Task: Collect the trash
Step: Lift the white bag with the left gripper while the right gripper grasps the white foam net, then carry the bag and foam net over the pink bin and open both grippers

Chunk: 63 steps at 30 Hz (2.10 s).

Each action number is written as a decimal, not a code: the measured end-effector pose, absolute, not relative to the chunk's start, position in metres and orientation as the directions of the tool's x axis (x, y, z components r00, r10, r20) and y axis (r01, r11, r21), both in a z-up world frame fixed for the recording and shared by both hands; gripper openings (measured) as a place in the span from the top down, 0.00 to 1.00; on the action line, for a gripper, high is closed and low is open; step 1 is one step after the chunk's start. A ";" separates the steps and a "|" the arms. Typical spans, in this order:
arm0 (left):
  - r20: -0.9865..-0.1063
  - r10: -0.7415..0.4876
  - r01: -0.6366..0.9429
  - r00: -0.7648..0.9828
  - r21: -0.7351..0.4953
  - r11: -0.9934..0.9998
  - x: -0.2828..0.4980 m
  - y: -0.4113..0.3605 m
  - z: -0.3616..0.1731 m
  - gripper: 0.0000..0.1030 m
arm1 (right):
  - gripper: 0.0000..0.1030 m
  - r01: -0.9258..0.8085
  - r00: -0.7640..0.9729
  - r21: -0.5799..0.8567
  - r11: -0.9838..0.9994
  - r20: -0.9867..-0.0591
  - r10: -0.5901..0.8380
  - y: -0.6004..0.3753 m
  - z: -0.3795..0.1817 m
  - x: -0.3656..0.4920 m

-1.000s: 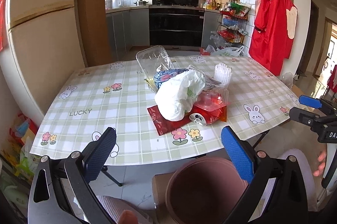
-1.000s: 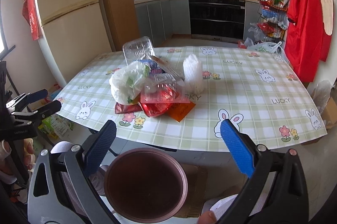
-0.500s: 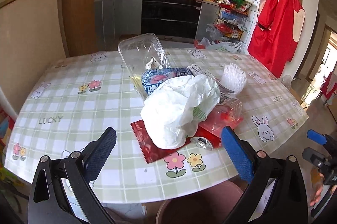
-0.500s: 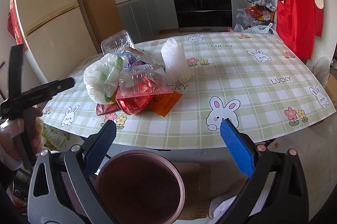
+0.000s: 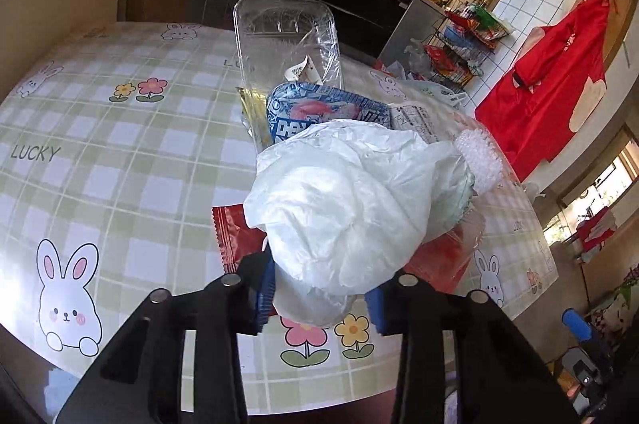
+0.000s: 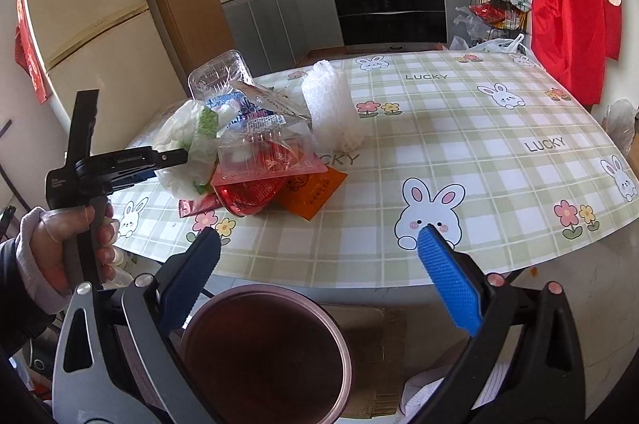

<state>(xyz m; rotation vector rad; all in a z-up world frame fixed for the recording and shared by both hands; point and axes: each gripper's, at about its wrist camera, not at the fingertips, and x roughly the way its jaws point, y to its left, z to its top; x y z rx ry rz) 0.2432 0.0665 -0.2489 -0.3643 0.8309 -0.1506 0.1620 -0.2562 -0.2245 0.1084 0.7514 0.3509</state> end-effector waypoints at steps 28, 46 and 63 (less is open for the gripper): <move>-0.513 -0.248 -0.023 0.822 -0.465 0.885 0.105 0.086 -0.213 0.77 | 0.25 -0.366 0.737 0.160 0.917 -0.552 0.391 -0.237 -0.203 0.273; -0.530 -0.226 -0.064 0.817 -0.473 0.879 0.092 0.098 -0.218 0.76 | 0.64 -0.252 0.663 0.199 0.947 -0.677 0.319 -0.214 -0.231 0.364; -0.492 -0.254 -0.004 0.832 -0.464 0.886 0.070 0.084 -0.202 0.76 | 0.65 -0.253 0.832 0.338 0.907 -0.401 0.382 -0.271 -0.166 0.193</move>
